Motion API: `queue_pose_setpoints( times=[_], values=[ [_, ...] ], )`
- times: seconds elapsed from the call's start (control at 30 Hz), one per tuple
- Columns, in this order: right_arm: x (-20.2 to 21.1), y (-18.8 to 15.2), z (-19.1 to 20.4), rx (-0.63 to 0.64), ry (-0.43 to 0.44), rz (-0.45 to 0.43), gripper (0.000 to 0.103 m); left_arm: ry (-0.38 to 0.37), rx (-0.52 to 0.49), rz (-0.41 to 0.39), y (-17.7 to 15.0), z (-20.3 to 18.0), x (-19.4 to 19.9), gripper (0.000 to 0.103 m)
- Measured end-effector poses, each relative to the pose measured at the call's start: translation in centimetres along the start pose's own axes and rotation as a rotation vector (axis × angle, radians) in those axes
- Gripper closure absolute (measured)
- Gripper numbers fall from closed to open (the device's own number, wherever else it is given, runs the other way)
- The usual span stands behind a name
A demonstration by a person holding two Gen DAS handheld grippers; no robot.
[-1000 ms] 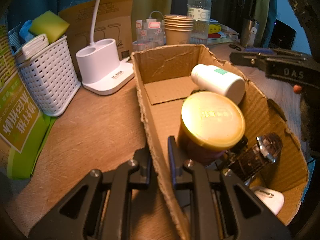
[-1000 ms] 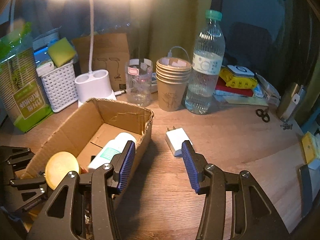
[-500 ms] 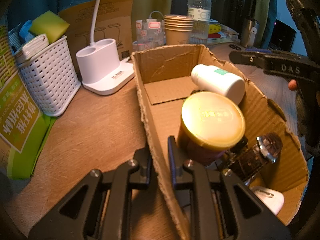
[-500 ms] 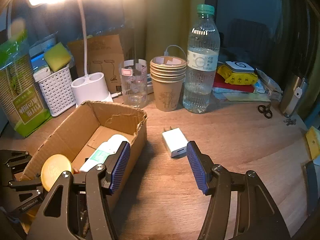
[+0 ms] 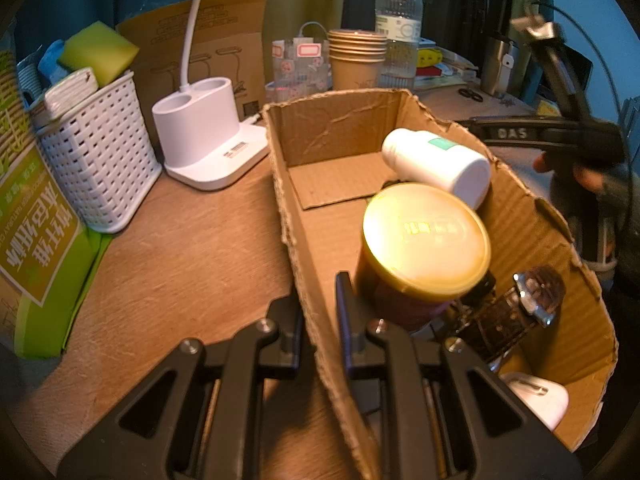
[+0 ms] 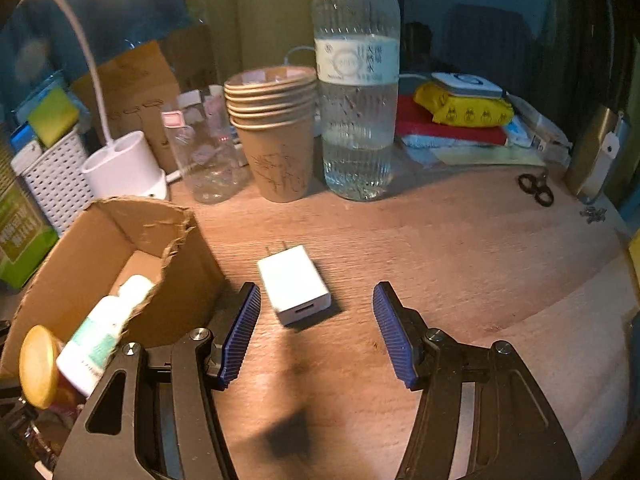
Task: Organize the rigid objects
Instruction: 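Move the right gripper to the white USB charger and close on it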
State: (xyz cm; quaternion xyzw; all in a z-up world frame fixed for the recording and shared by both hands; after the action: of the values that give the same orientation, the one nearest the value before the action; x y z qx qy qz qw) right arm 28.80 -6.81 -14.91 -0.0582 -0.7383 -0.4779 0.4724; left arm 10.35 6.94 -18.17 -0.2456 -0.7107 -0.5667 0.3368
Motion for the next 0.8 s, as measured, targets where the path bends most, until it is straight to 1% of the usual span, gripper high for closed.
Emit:
queue_pose_setpoints(
  times=[0.23, 0.67, 0.7, 0.77, 0.8],
  values=[
    [-1.1, 0.2, 0.4, 0.018, 0.010, 0.031, 0.041, 0.000, 0.000, 0.000, 0.0, 0.0, 0.0, 0.088],
    [-2.8, 0.4, 1.5, 0.066, -0.024, 0.074, 0.041, -0.001, 0.000, 0.001, 0.0, 0.0, 0.0, 0.088],
    [-2.8, 0.4, 1.5, 0.064, -0.026, 0.074, 0.044, 0.000, 0.000, 0.000, 0.0, 0.0, 0.0, 0.088],
    [-2.6, 0.4, 1.7, 0.072, -0.024, 0.072, 0.056, -0.001, 0.000, 0.000, 0.0, 0.0, -0.1, 0.088],
    [-2.6, 0.4, 1.8, 0.077, -0.030, 0.073, 0.059, 0.000, 0.000, 0.000, 0.0, 0.0, 0.0, 0.088]
  ],
)
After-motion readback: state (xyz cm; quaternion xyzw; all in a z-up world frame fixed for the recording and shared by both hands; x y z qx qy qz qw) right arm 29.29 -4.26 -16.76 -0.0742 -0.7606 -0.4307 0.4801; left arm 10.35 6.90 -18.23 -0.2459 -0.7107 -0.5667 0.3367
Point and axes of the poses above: each gripper's, at about its wrist camera, not at the fingertips, and x roughly against the way its jaws point, z to its left, y to its top, the point moved 4 cm from there along -x, roughly the way its jaws point, and after that the axes turned 8 degrees about x, right-handed, at the moved point
